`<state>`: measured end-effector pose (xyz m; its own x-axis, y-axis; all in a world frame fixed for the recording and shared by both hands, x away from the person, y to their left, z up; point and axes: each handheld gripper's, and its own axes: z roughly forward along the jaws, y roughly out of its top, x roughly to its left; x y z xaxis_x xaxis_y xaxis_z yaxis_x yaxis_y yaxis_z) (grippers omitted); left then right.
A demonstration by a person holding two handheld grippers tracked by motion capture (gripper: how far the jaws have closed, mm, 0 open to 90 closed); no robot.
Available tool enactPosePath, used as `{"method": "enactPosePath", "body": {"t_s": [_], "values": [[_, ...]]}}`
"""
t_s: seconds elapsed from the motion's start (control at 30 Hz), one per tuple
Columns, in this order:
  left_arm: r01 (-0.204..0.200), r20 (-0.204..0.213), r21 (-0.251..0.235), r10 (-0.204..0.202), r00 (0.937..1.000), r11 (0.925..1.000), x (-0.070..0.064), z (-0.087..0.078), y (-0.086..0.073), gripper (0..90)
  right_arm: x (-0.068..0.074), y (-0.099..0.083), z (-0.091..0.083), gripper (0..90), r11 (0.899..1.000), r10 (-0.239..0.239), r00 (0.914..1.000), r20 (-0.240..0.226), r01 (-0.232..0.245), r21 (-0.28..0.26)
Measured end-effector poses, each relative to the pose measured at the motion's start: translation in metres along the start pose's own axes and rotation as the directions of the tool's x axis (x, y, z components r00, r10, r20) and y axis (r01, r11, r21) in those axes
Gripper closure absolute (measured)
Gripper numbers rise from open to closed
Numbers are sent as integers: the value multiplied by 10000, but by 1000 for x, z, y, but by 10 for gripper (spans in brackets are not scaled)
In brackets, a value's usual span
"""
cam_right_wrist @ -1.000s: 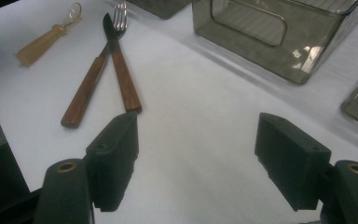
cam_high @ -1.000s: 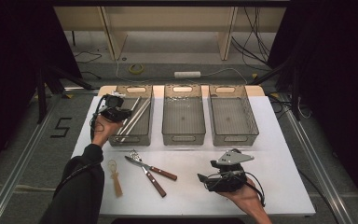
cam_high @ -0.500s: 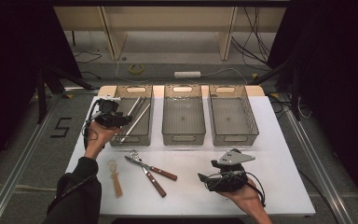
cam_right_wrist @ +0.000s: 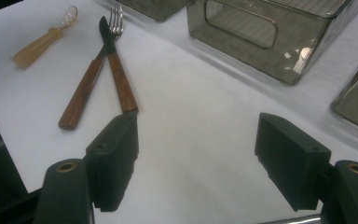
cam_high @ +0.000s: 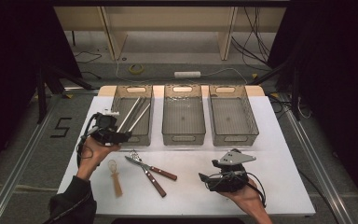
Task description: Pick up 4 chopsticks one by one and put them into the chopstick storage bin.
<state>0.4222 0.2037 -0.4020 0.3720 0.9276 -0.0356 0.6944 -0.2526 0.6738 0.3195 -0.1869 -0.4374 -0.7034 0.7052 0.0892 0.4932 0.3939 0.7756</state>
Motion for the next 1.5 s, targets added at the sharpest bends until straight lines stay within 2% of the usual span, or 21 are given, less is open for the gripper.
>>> {"method": "enactPosePath", "body": {"t_s": [0.2, 0.33, 0.4, 0.67, 0.83, 1.0, 1.5], "values": [[246, -203, 379, -238, 9995, 9990, -6, -9, -27, 312, 1, 0, 1, 312, 10000, -13, 10000, 2, 13, 28], [378, -257, 431, -368, 9990, 9984, -10, -15, -42, 294, 2, 0, 2, 312, 9999, -43, 10000, 0, 43, 93], [499, -313, 275, -491, 9983, 9984, -12, -18, -49, 289, 2, 0, 2, 312, 10000, -50, 10000, -13, 50, 64], [456, -305, 379, -445, 9985, 9982, -24, -24, -66, 268, 2, 0, 2, 312, 10000, -25, 10000, 8, 25, 79], [558, -455, 443, -538, 9975, 9975, -33, -28, -80, 252, 2, 0, 3, 312, 10000, -33, 10000, 16, 33, 71], [846, -497, 258, -832, 9953, 9961, -36, -34, -88, 239, 3, 0, 3, 312, 10000, -16, 10000, 23, 16, 61], [1580, -299, 496, -1567, 9872, 9862, -38, -36, -100, 212, -2, -2, 3, 312, 10000, 24, 10000, 49, -25, 58]]}}
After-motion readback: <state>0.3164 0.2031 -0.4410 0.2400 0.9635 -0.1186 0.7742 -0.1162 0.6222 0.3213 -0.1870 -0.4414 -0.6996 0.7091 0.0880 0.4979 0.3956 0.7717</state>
